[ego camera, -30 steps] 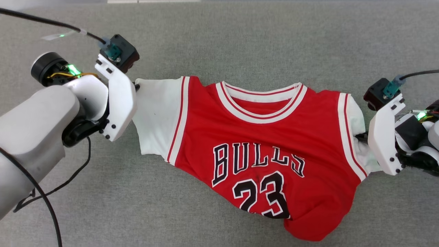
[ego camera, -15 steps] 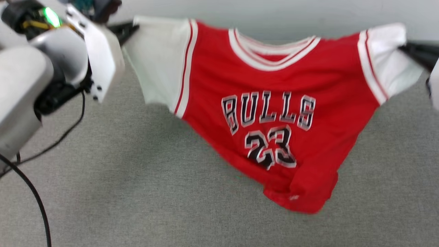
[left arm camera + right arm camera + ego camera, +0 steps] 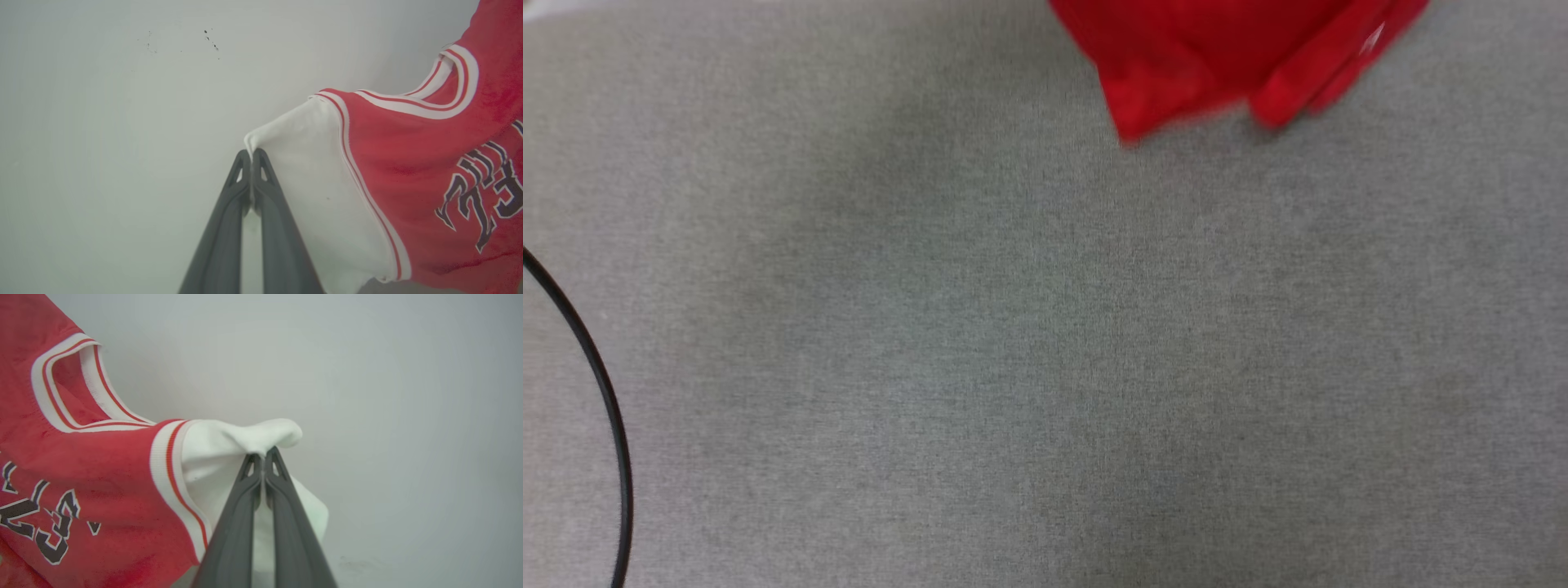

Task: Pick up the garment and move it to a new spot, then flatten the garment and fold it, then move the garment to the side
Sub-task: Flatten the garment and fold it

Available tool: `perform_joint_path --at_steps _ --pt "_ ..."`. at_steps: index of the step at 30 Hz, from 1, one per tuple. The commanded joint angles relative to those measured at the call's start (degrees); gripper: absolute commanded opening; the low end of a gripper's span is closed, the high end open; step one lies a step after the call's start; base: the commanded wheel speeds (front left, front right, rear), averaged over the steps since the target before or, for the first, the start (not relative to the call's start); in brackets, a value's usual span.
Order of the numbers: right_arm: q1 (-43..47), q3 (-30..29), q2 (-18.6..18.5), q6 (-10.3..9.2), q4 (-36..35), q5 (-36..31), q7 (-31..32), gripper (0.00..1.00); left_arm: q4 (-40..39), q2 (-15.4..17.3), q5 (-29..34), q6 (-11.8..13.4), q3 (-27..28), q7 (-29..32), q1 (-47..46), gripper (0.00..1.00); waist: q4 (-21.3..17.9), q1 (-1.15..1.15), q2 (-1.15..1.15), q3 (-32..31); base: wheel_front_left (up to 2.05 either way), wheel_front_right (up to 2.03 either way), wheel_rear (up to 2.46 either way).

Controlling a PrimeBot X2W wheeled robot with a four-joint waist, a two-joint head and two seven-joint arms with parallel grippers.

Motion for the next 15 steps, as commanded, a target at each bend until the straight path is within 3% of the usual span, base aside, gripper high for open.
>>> perform_joint_path --at_steps 1,10,15 --pt "-3.02 -0.38 1.39 -0.05 1.6 -1.35 -1.26 0.0 1.55 -0.65 0.79 0.4 0.73 -1.05 -2.41 0.0 -0.19 0.0 0.0 2.62 0.0 0.0 0.0" --pt "-18.23 -0.62 8.84 -0.05 13.1 -7.77 -8.14 0.0 12.48 -5.32 3.21 -0.5 4.26 -8.12 -15.25 0.0 -0.17 0.0 0.0 7.86 0.0 0.0 0.0" --pt "-21.43 1.83 12.31 -0.05 18.08 -8.75 -11.2 0.0 17.44 -7.37 3.35 -1.32 4.45 -10.72 -18.34 0.0 0.17 0.0 0.0 9.55 0.0 0.0 0.0"
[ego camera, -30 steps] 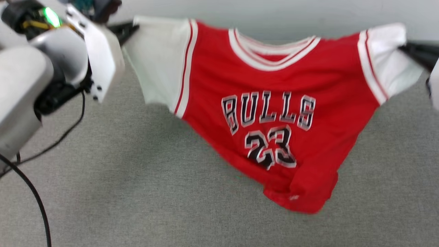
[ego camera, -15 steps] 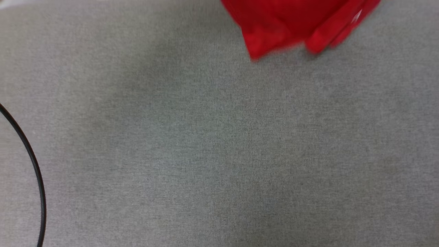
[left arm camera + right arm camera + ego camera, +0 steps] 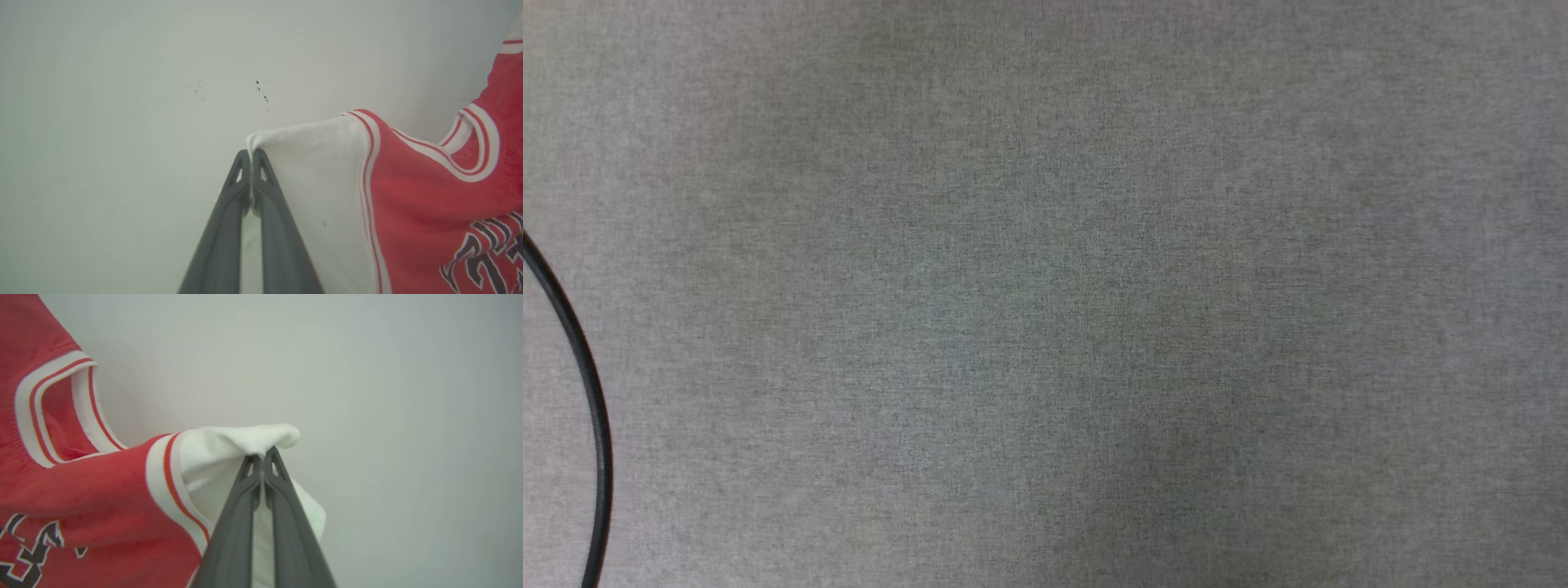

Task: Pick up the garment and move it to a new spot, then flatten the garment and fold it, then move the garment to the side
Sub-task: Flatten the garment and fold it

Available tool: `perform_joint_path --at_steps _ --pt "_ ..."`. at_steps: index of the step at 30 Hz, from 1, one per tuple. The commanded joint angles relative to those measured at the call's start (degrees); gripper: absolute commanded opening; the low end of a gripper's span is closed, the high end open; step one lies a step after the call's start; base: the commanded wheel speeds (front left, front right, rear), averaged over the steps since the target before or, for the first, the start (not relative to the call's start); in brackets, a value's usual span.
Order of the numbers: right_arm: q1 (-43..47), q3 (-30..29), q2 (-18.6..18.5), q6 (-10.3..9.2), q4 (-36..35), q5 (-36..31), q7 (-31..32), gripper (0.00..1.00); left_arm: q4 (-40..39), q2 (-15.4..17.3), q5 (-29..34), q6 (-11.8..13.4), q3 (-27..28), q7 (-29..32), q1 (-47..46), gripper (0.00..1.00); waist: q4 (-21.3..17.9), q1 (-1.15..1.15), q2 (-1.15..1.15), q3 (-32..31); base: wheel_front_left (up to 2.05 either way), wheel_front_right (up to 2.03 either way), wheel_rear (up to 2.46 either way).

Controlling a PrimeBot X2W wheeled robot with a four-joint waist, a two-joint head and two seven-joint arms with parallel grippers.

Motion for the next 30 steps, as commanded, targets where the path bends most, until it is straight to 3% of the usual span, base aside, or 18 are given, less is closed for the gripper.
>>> perform_joint_path --at_steps 1,11,20,30 --pt "-1.29 1.05 1.16 -0.06 0.98 0.08 -0.86 0.0 1.22 -0.65 0.12 -0.28 0.04 -1.14 -1.19 0.0 0.23 -0.01 0.0 0.82 0.0 0.0 0.0" --pt "4.71 9.16 4.76 -0.06 4.81 3.18 -5.01 0.0 8.31 -4.07 -1.1 -2.39 -1.96 -6.57 4.31 0.0 1.0 -0.01 0.0 2.95 0.0 0.0 0.0" --pt "19.46 14.76 7.8 -0.06 4.8 8.77 -10.62 0.0 10.85 -5.72 -4.03 -3.39 -4.03 -12.37 18.81 0.0 0.19 -0.01 0.0 -0.14 0.0 0.0 0.0" --pt "37.53 17.43 5.26 -0.06 -1.58 11.24 -15.26 0.0 5.55 -3.8 -6.0 -2.24 -5.05 -15.09 39.86 0.0 0.05 -0.01 0.0 -6.14 0.0 0.0 0.0"
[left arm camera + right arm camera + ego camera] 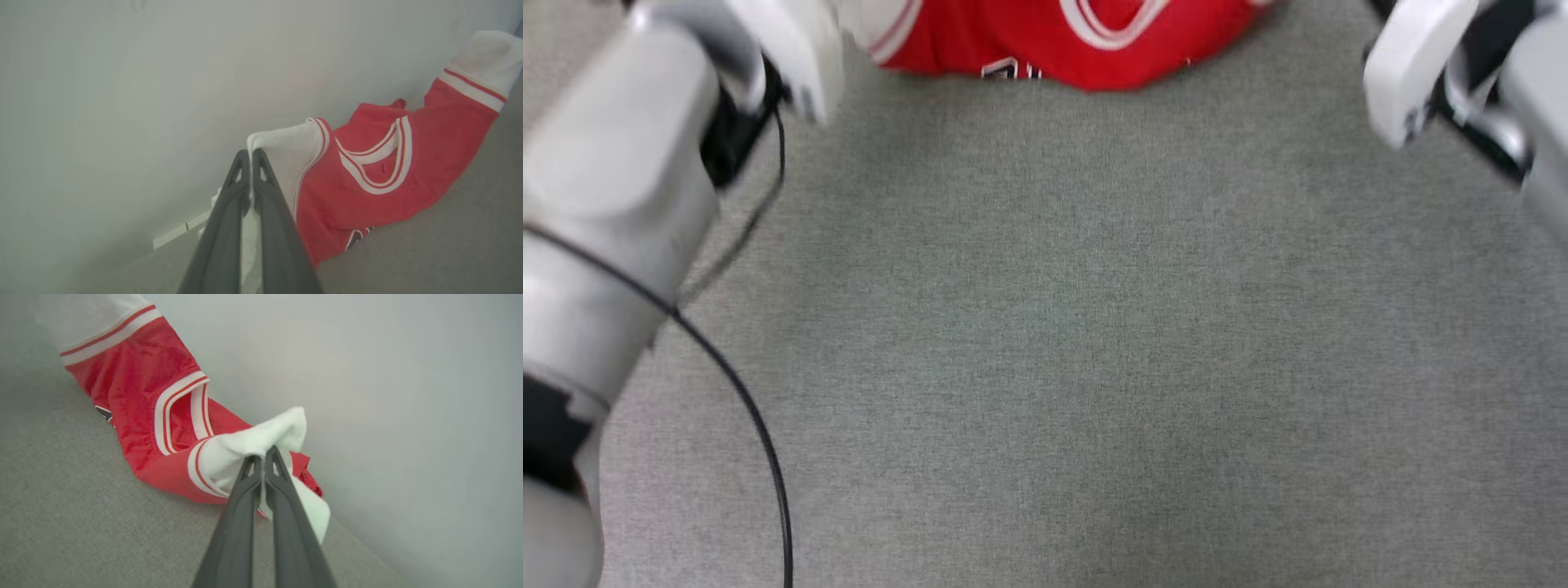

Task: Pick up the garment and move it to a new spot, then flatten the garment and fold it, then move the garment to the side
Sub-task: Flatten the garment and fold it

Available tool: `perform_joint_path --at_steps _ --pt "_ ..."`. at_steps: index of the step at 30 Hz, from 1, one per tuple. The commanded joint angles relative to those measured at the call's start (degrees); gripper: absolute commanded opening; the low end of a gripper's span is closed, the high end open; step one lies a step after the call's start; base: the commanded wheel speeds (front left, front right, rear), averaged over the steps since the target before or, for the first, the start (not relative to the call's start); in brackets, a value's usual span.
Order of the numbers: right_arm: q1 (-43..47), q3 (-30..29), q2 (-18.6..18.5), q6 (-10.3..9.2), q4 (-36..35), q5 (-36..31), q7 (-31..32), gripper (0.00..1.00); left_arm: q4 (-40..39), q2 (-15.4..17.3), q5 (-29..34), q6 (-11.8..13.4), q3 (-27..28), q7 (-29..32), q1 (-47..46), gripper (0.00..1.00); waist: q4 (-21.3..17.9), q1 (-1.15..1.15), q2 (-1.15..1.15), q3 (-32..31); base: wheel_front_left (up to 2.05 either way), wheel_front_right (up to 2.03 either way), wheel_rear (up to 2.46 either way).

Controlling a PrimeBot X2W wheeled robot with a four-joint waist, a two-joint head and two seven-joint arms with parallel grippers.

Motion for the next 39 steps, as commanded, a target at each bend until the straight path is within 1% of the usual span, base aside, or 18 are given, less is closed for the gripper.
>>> perform_joint_path --at_steps 1,2,4,8,10,14,16,18,21,26,29,31,34,38,39 --pt "4.03 0.16 -0.83 -0.06 -1.61 0.94 -0.87 0.0 -1.87 1.36 -0.67 0.86 0.22 -0.34 5.09 0.0 -0.16 -0.01 0.0 -2.56 0.0 0.0 0.0" --pt "4.03 0.16 -0.83 -0.06 -1.61 0.94 -0.87 0.0 -1.87 1.36 -0.67 0.86 0.22 -0.34 5.09 0.0 -0.16 -0.01 0.0 -2.56 0.0 0.0 0.0" --pt "7.92 0.24 -2.19 -0.06 -3.06 1.67 -1.29 0.0 -4.48 2.49 -1.11 1.8 0.35 -0.47 10.42 0.0 -0.11 -0.01 0.0 -4.15 0.0 0.0 0.0" --pt "15.9 0.33 -4.65 -0.06 -5.51 3.51 -2.3 0.0 -11.12 5.27 -3.77 4.89 1.84 -0.57 22.18 0.0 -0.22 -0.01 0.0 -8.22 0.0 0.0 0.0" --pt "19.87 0.34 -6.12 -0.06 -6.94 4.3 -2.7 0.0 -14.65 7.3 -4.6 6.5 2.08 -0.58 28.04 0.0 -0.28 -0.01 0.0 -10.18 0.0 0.0 0.0" --pt "27.14 0.36 -8.65 -0.06 -9.15 5.57 -3.18 0.0 -21.82 11.01 -7.14 10.61 2.72 -0.57 39.21 0.0 -0.69 -0.01 0.0 -13.9 0.0 0.0 0.0" --pt "30.36 0.36 -10.02 -0.06 -10.4 5.04 -3.35 0.0 -25.03 13.33 -8.62 12.88 2.76 -0.35 44.33 0.0 -0.75 -0.01 0.0 -15.53 0.0 0.0 0.0" --pt "33.56 0.35 -11.49 -0.06 -11.47 4.7 -3.42 0.0 -28.28 14.68 -11.07 14.6 2.85 0.21 49.45 0.0 -0.77 -0.01 0.0 -17.14 0.0 0.0 0.0" --pt "38.38 0.16 -14.1 -0.06 -13.19 4.96 -3.49 0.0 -32.17 17.47 -13.01 17.51 2.63 0.6 55.65 0.0 -0.6 -0.01 0.0 -19.39 0.0 0.0 0.0" --pt "46.9 -1.64 -17.66 -0.06 -16.81 5.99 -3.52 0.0 -37.98 20.0 -16.89 21.33 2.61 0.48 64.85 0.0 -0.37 -0.01 0.0 -22.79 0.0 0.0 0.0" --pt "52.01 -3.09 -19.01 -0.06 -18.92 5.86 -3.52 0.0 -40.39 21.38 -18.15 23.79 2.39 0.29 69.7 0.0 -0.57 -0.01 0.0 -24.48 0.0 0.0 0.0" --pt "55.55 -3.98 -19.87 -0.06 -20.04 5.43 -3.51 0.0 -41.75 21.65 -18.8 25.15 2.4 0.06 72.39 0.0 -0.51 -0.01 0.0 -25.42 0.0 0.0 0.0" --pt "60.8 -5.55 -20.51 -0.06 -21.72 5.7 -3.51 0.0 -43.45 21.88 -19.15 26.38 2.09 -0.13 75.3 0.0 -0.27 -0.01 0.0 -26.24 0.0 0.0 0.0" --pt "64.68 -8.58 -20.36 -0.06 -22.91 4.3 -3.25 0.0 -45.09 21.63 -18.97 27.67 2.77 -0.2 76.88 0.0 -0.31 -0.01 0.0 -26.24 0.0 0.0 0.0" --pt "65.06 -9.84 -20.02 -0.06 -23.02 3.77 -3.23 0.21 -45.38 21.55 -18.7 27.96 2.93 -0.24 76.85 0.0 -0.34 -0.01 0.0 -26.17 0.0 0.0 0.0"
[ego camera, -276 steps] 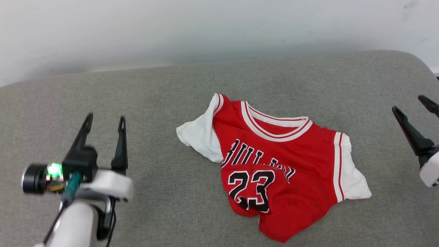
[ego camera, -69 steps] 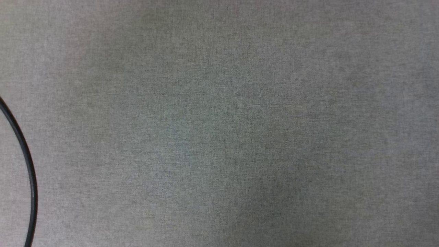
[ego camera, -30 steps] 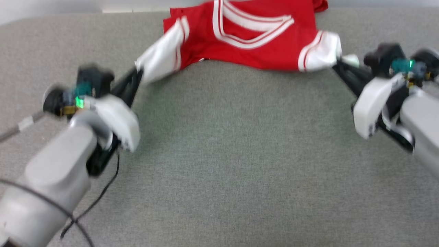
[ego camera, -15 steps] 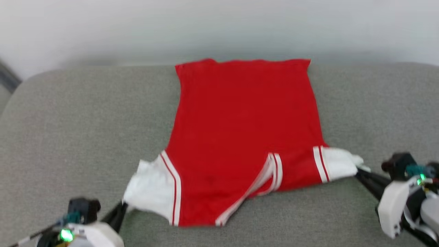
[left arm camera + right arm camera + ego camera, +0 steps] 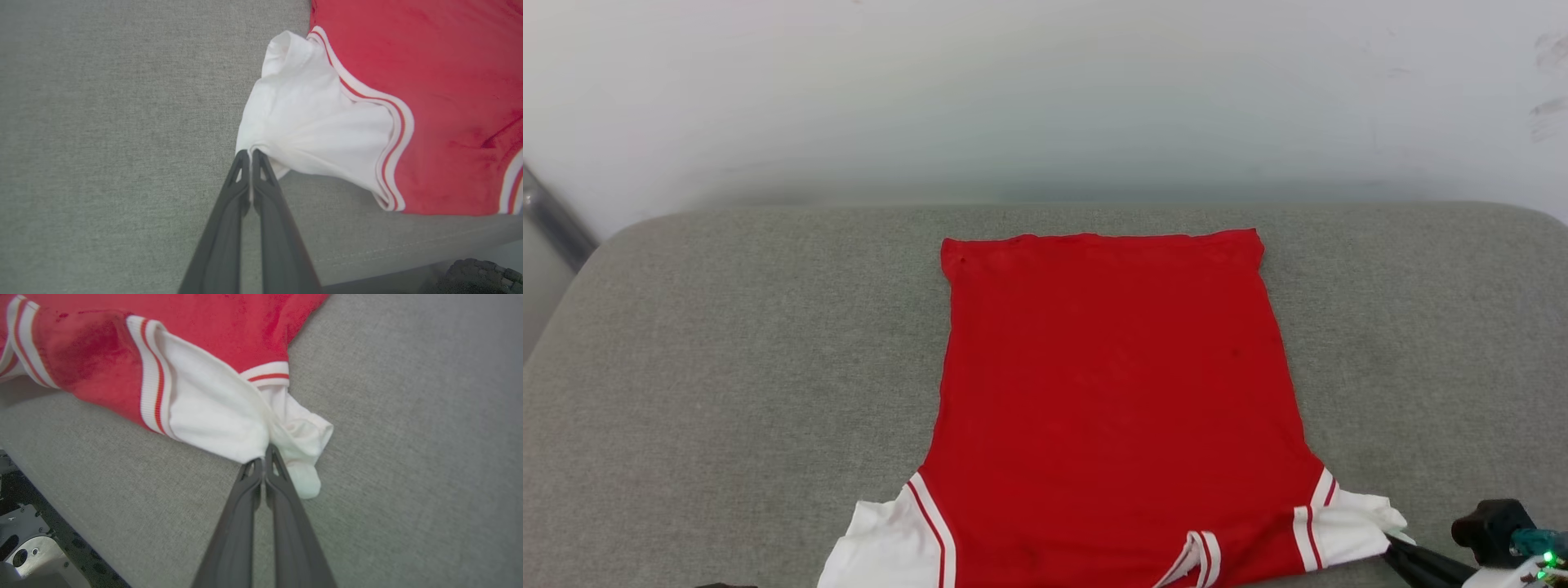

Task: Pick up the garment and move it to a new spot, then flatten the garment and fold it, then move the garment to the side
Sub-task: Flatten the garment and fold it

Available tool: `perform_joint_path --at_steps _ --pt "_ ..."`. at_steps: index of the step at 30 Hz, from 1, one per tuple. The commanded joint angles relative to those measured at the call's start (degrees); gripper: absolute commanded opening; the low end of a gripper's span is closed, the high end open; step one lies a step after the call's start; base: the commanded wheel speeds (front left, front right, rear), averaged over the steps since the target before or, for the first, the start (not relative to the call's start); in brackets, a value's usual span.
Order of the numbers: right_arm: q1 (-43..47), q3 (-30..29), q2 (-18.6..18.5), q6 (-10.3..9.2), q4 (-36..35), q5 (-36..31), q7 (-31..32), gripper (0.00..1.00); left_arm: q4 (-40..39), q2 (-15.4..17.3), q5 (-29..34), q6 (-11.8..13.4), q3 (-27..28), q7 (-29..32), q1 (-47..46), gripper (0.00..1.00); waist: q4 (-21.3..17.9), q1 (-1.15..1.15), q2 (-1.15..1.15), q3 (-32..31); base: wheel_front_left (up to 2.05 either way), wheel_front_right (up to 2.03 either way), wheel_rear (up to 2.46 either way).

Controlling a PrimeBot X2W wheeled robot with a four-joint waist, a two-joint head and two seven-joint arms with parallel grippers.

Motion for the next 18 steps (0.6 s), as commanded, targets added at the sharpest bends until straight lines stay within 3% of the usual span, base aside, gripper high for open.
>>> perform_joint_path --at_steps 1,2,11,15,18 --pt "0.74 -1.74 0.51 -0.06 -0.33 -0.88 0.2 0.83 -0.55 -0.04 0.68 0.42 0.37 -0.2 0.05 0.0 -0.07 0.02 0.0 0.12 0.0 0.0 0.0" --pt "0.39 -5.38 0.39 -0.06 -1.58 -2.88 0.89 1.0 -1.85 -0.06 1.47 1.34 1.13 -0.31 -0.78 0.0 -0.34 0.02 0.0 0.23 0.0 0.0 0.0" --pt "-5.68 -22.5 -3.34 -0.06 -9.97 -9.11 3.96 1.0 -7.53 1.06 5.84 5.5 2.46 -0.46 -1.91 0.0 -0.18 0.02 0.0 1.73 0.0 0.0 0.0" --pt "-11.72 -30.14 -3.05 -0.06 -13.24 -11.42 8.43 1.0 -9.96 1.47 7.77 6.79 2.93 -0.49 -2.71 0.0 0.94 0.02 0.0 4.79 0.0 0.0 0.0" --pt "-17.82 -32.29 -2.46 -0.05 -14.57 -12.97 14.63 1.0 -11.52 1.49 9.75 7.26 3.04 -0.5 -4.19 0.0 2.42 0.02 0.0 7.98 0.0 0.0 0.0"
